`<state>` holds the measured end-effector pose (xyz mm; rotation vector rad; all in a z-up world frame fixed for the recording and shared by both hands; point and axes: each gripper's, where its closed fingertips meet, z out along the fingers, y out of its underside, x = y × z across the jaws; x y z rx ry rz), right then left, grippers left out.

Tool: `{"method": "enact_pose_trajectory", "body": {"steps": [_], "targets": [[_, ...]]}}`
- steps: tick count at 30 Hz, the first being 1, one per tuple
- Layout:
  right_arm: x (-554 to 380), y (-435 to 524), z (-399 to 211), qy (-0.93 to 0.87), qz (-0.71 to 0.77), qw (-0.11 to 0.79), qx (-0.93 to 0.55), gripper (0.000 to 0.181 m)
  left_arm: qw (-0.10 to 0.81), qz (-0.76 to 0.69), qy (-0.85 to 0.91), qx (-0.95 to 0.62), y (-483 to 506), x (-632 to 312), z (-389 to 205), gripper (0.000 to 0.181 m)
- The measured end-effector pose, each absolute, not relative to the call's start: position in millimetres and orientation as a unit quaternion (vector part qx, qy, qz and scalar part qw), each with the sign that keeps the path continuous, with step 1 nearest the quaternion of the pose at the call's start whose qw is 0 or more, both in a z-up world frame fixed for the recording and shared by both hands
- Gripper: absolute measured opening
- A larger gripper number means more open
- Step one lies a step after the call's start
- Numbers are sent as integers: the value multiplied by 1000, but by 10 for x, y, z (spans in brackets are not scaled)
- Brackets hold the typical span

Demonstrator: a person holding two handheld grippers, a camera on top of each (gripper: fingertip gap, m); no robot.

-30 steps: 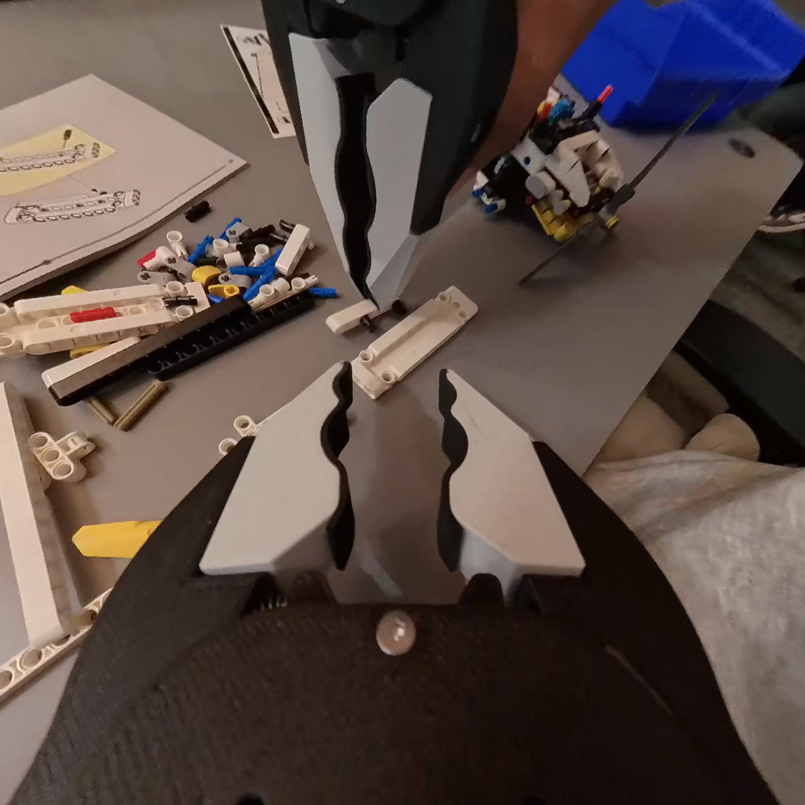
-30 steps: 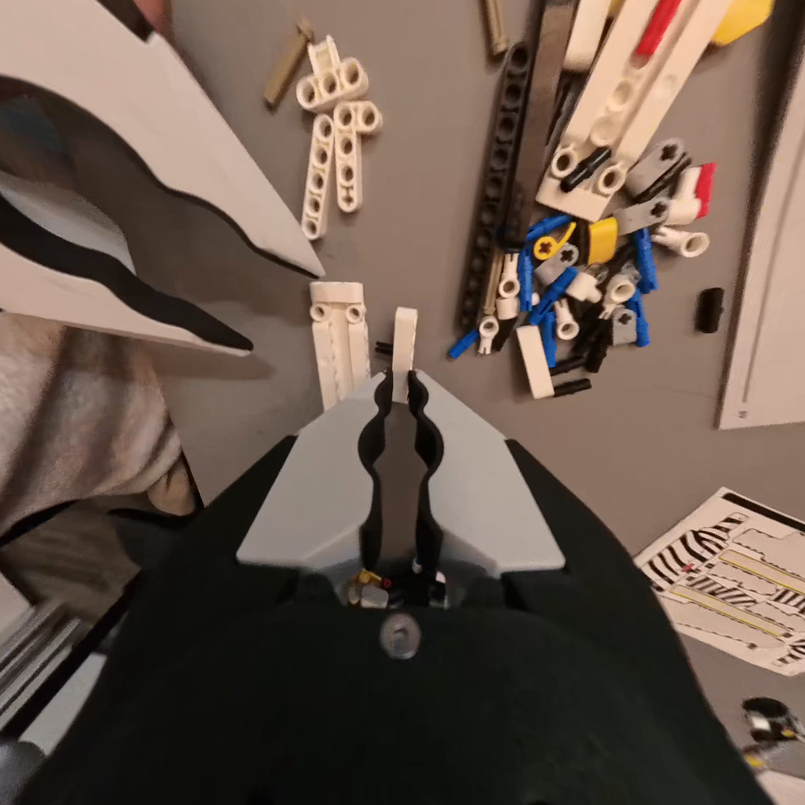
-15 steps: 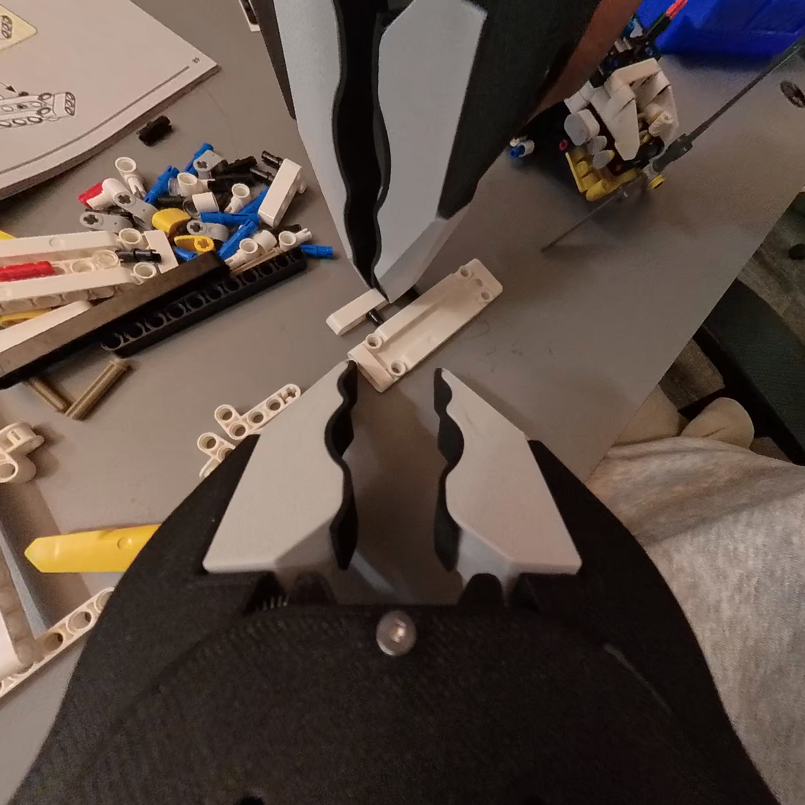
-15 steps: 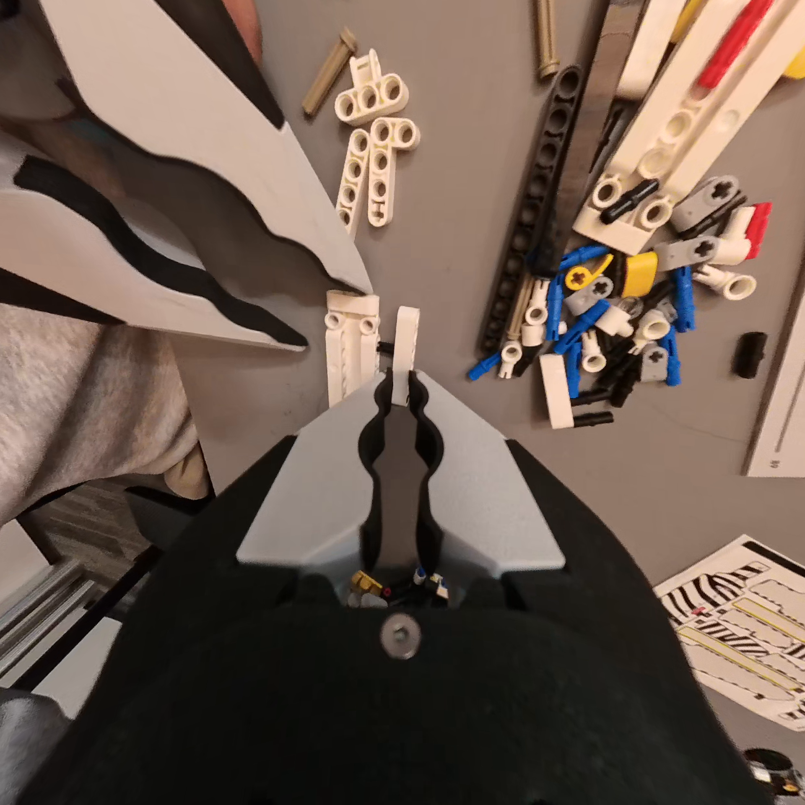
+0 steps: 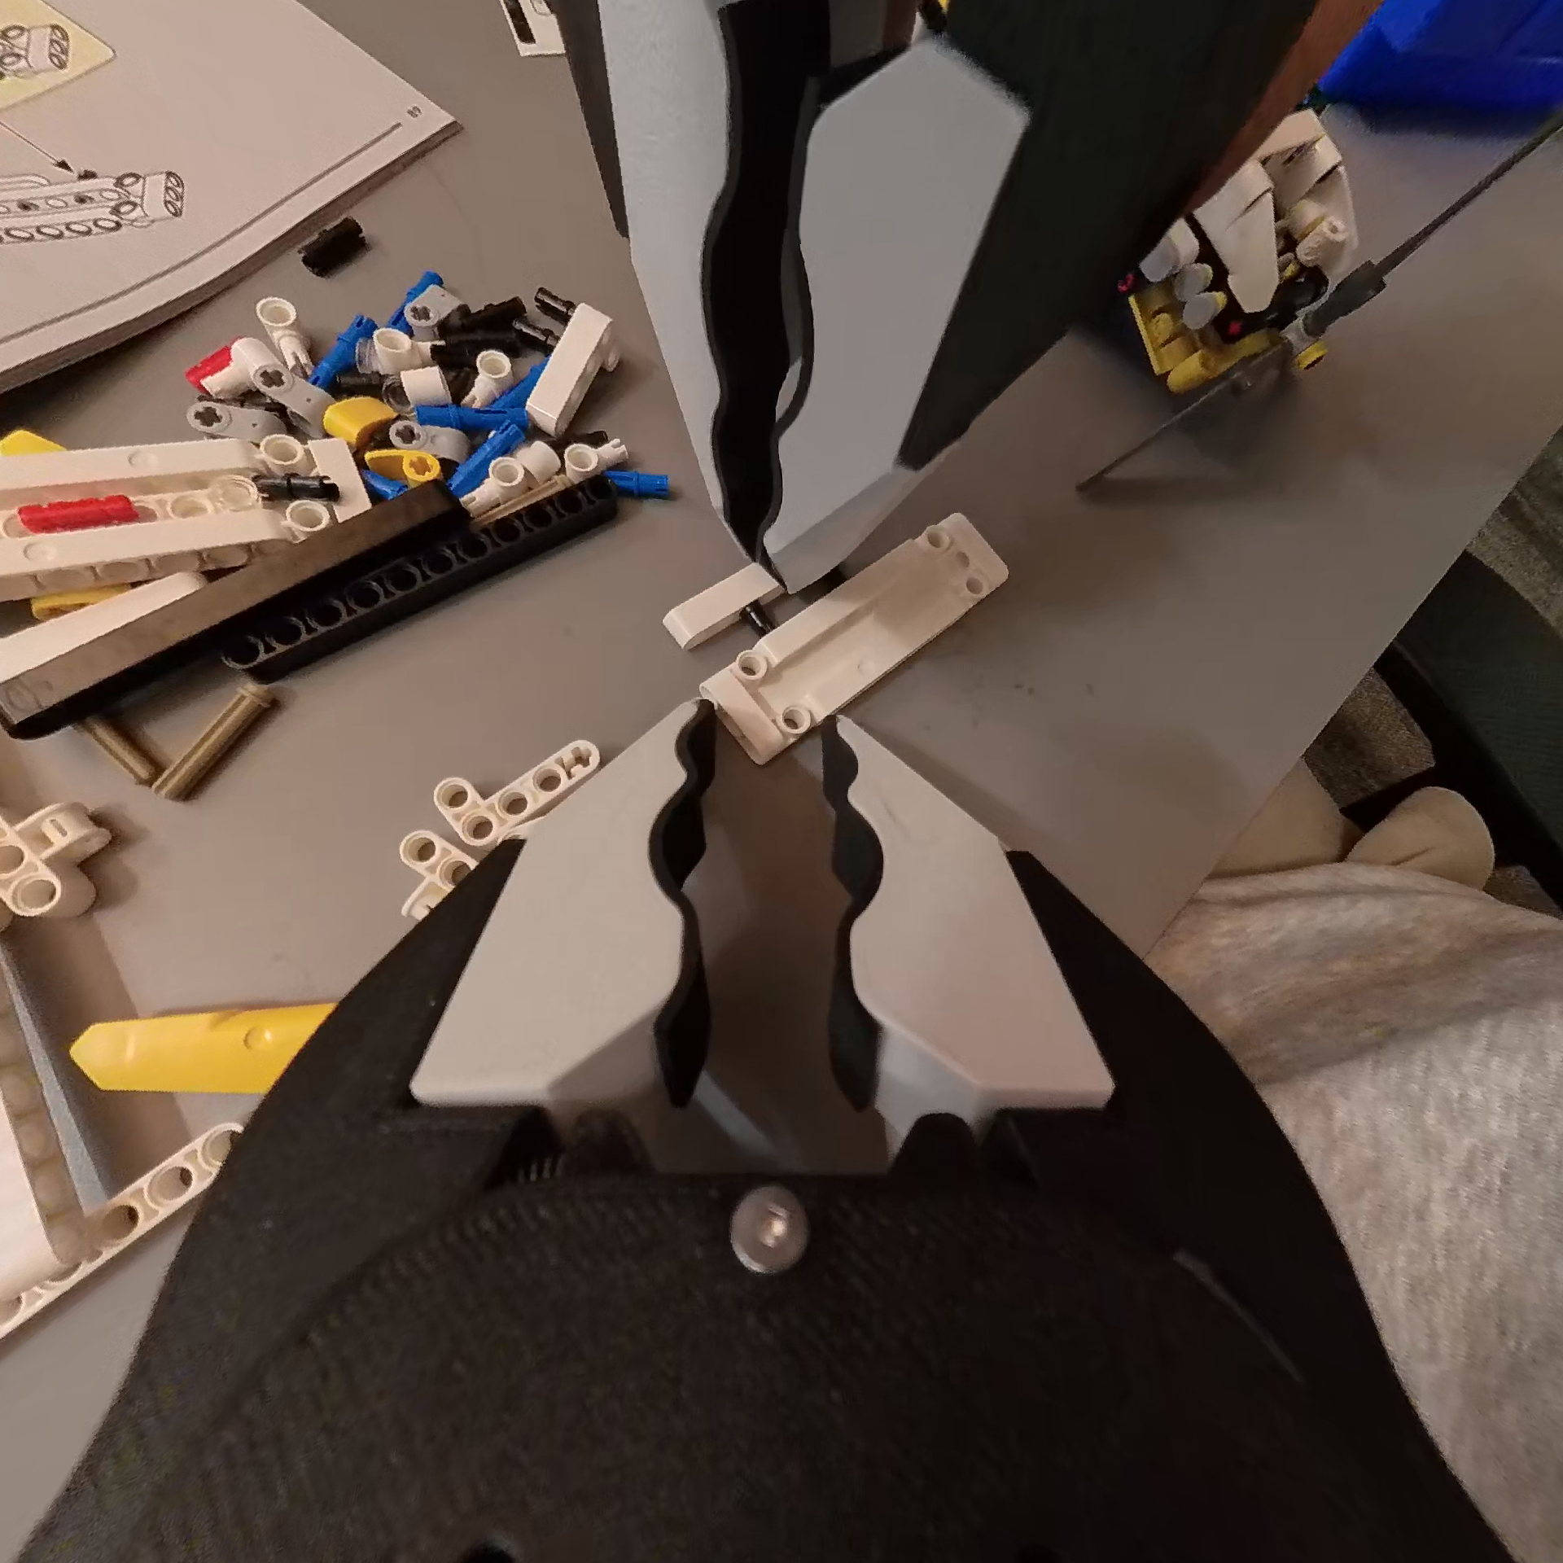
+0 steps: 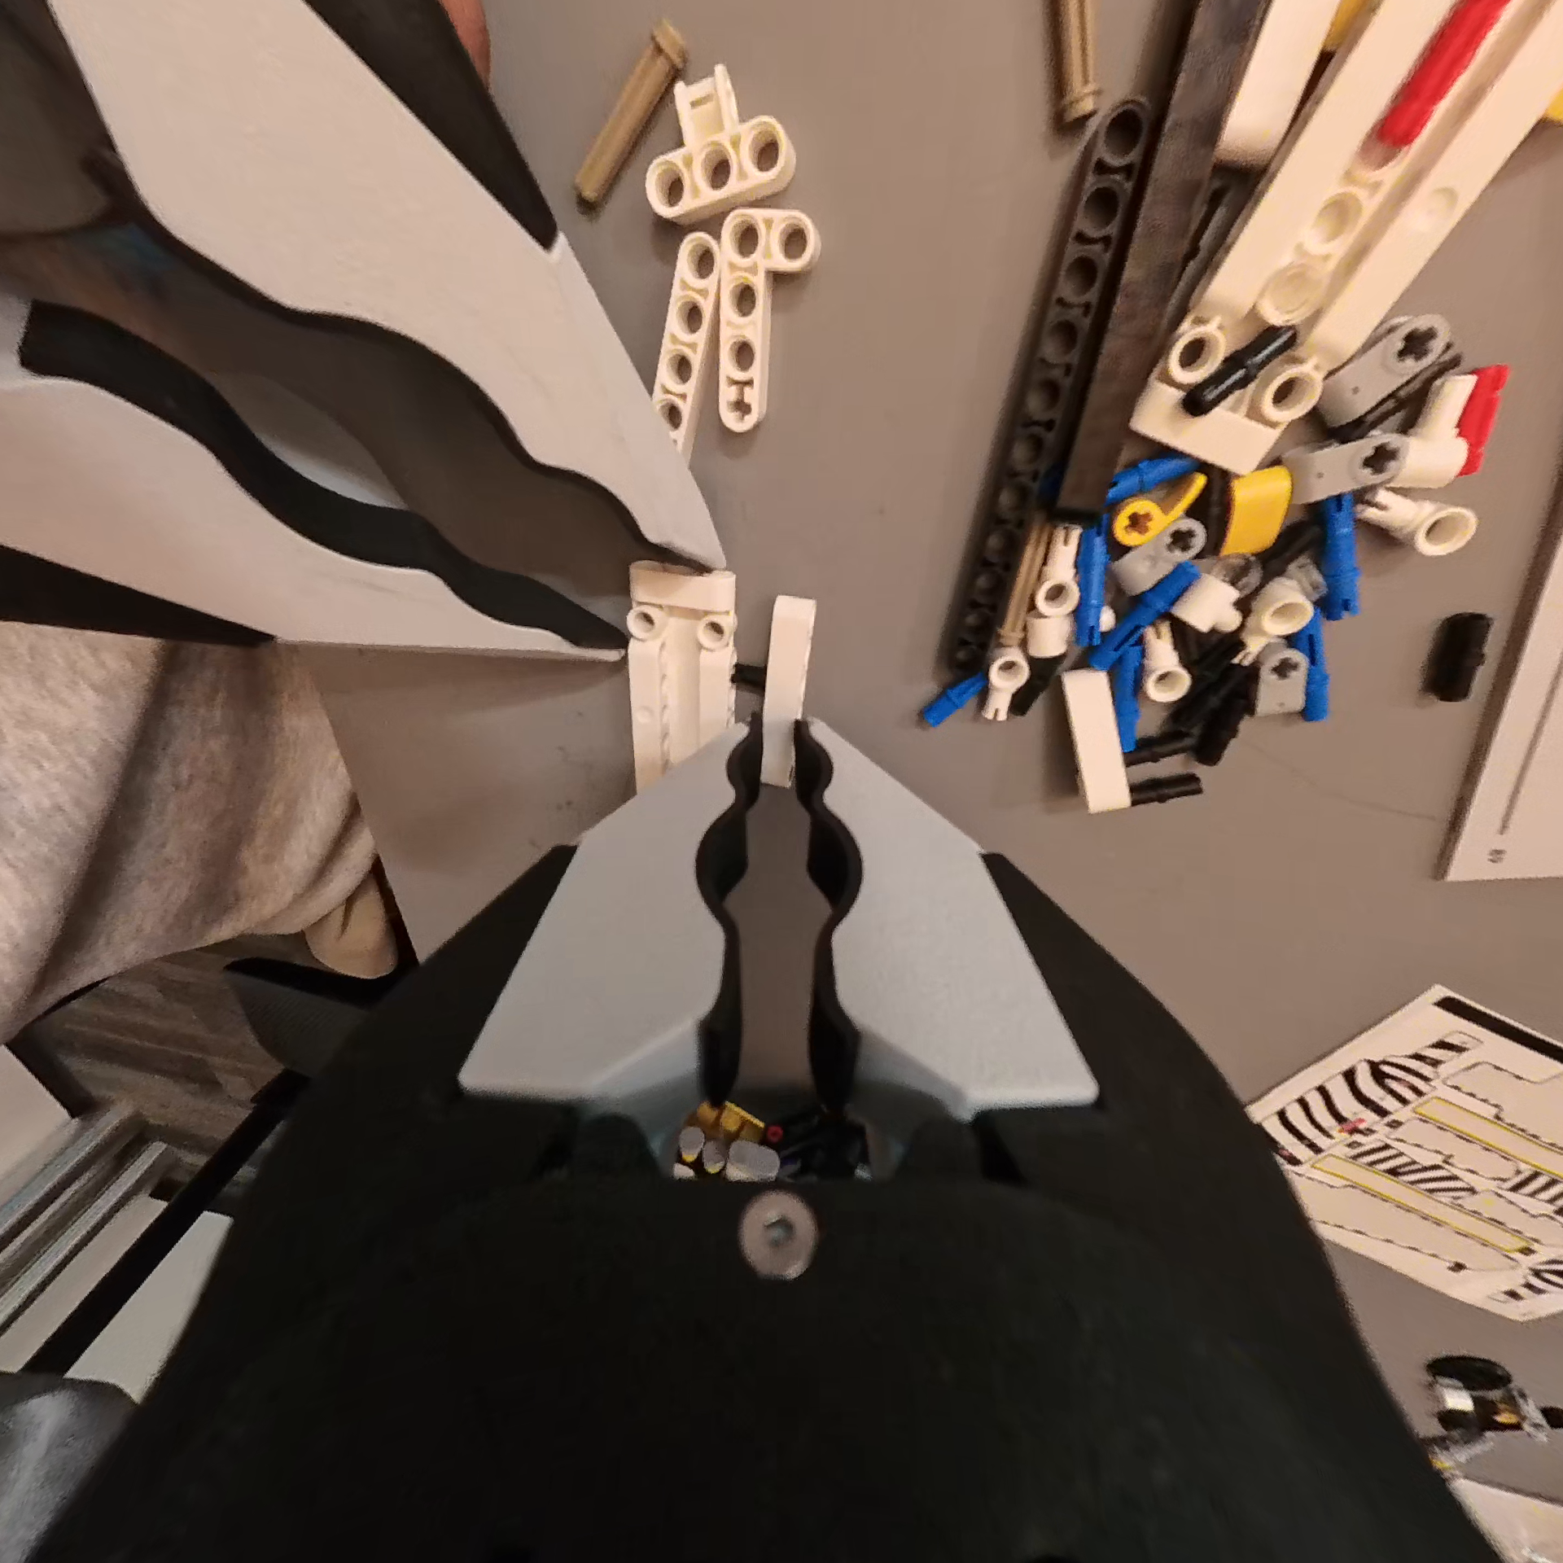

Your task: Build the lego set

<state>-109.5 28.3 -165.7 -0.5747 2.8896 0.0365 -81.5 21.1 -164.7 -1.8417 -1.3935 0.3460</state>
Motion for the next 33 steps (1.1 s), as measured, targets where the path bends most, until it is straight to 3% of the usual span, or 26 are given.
{"method": "enact_pose_trajectory", "body": {"steps": [1,18,33], "targets": [[-1095,283,-1657,976,12,95,-195,5,393,136,-549,-725,211,-814,-1647,23],[-1174,348,-1563,979,-40,132,-147,5,411,114,-554,-715,220,-810,-1632,25],[-835,483,-952,964,-250,21,-84,7,422,100,-558,-707,221,-808,-1623,28]]}}
